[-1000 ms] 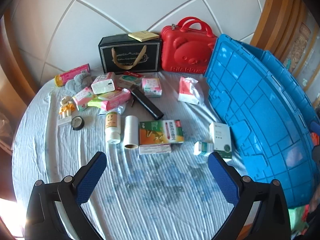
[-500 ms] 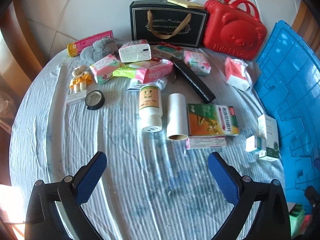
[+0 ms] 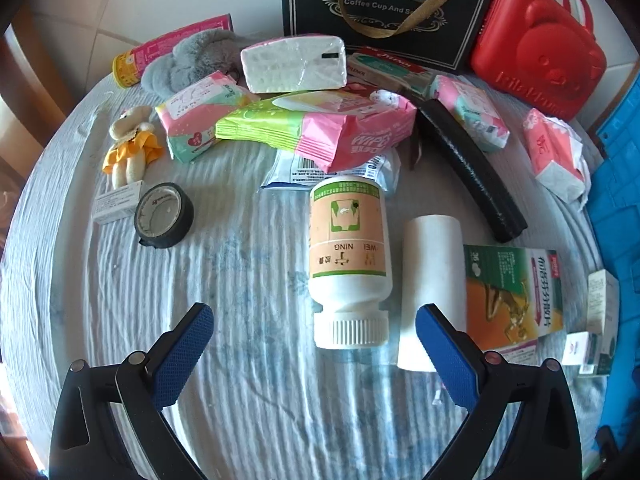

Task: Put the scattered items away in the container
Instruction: 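Grasp white pill bottle with left tool while right tool reaches toward medicine box, then close right tool on white-green medicine box while left tool lifts the bottle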

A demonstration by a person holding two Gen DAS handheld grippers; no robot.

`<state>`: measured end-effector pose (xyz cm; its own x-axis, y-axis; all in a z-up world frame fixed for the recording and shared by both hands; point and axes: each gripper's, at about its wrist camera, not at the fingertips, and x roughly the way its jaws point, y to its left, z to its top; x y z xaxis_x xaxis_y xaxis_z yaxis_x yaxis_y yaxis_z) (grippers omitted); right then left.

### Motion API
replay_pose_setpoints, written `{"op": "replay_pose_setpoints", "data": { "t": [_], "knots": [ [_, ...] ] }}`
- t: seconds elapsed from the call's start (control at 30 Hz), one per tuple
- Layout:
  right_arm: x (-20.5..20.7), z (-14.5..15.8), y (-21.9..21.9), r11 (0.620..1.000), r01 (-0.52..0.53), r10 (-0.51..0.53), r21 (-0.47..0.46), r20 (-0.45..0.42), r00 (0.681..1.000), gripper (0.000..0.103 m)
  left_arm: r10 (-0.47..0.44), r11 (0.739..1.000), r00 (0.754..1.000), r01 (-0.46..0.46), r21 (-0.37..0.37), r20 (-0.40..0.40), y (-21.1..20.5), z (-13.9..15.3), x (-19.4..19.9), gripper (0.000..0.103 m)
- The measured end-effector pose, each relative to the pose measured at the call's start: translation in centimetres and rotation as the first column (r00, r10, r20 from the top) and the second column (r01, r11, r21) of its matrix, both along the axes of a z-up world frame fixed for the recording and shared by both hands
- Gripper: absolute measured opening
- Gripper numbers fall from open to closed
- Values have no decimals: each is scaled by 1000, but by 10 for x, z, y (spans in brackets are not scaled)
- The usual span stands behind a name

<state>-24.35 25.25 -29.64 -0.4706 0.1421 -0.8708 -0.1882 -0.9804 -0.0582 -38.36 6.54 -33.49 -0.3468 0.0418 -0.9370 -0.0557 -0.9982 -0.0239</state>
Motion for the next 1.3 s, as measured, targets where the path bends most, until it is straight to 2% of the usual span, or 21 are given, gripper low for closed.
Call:
{"op": "replay_pose_setpoints", "data": {
  "t": [0.2,0.37,0.43,0.5,0.53,0.63,0.8,0.87,0.97,1.07,1.23,1.3],
  "knots": [
    [-28,-27,15,997,-44,41,60,63,997,103,46,999,999,-46,15,27,-5,-21,-17,103],
    [-34,-39,19,994,-77,70,75,90,993,103,30,1000,999,-30,2,27,10,-26,-31,101],
    [-35,-46,22,994,-82,74,66,110,991,103,30,1000,999,-30,1,24,13,-26,-36,91],
    [-37,-52,26,996,-74,67,57,123,990,103,27,1000,999,-27,5,39,17,-28,-39,62],
    [-37,-52,27,995,-75,68,62,117,991,103,20,1000,999,-20,-1,42,18,-28,-40,56],
    [-41,-53,29,994,-85,76,71,118,990,103,2,1000,999,-1,-14,45,22,-26,-38,56],
    [-46,-57,24,977,-162,141,136,148,979,102,1,1000,999,0,-20,35,19,-23,-34,56],
    [-46,-56,20,964,-198,171,179,159,972,94,3,1000,1000,-3,-26,31,16,-21,-31,56],
    [-46,-56,9,937,-278,241,210,186,953,61,6,1000,1000,-5,-23,24,9,-16,-27,56],
    [-46,-59,3,922,-311,267,230,201,942,61,4,1000,1000,-4,-19,21,6,-14,-22,56],
    [-51,-65,6,932,-300,253,204,228,940,65,-4,1000,1000,4,-12,28,7,-17,-21,56],
    [-52,-64,12,946,-275,236,169,221,946,65,-7,1000,999,8,-21,31,11,-20,-22,56]
  ]
}}
